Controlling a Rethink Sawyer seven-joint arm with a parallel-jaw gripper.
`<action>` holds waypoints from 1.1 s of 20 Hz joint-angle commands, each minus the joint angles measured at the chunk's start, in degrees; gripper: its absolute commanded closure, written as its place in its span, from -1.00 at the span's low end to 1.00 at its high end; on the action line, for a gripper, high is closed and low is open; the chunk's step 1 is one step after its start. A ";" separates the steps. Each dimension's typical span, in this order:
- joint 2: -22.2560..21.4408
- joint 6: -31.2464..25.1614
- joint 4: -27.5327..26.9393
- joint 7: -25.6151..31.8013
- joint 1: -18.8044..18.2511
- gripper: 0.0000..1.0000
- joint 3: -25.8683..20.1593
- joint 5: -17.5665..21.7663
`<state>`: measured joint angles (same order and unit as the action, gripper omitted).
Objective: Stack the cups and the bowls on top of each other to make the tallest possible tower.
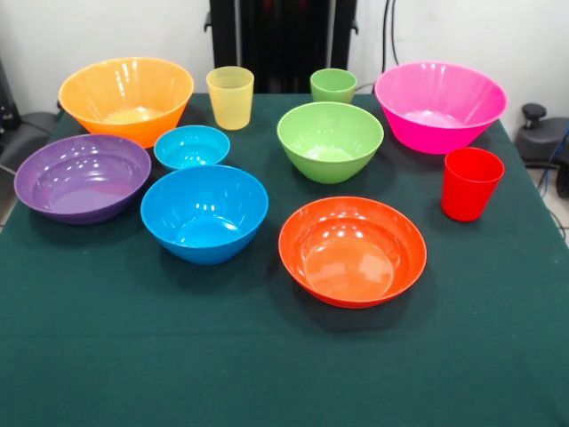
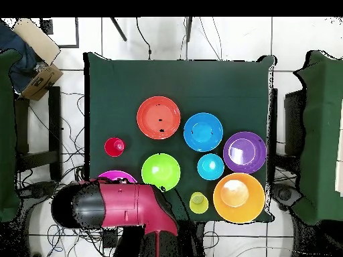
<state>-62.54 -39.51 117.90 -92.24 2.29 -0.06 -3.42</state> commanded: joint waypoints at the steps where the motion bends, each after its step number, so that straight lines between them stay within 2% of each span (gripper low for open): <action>1: 5.27 5.78 4.18 -7.42 -0.50 -1.00 -1.67 2.37; 14: 10.41 14.40 5.30 -8.43 -0.60 -1.00 -2.06 2.05; 18: 10.21 15.66 6.66 -6.95 -2.04 -1.00 -3.07 1.44; 22: 9.20 16.92 9.00 -3.07 -5.70 -1.00 -4.60 2.54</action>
<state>-55.00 -26.41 121.45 -92.29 -0.10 -0.33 -3.46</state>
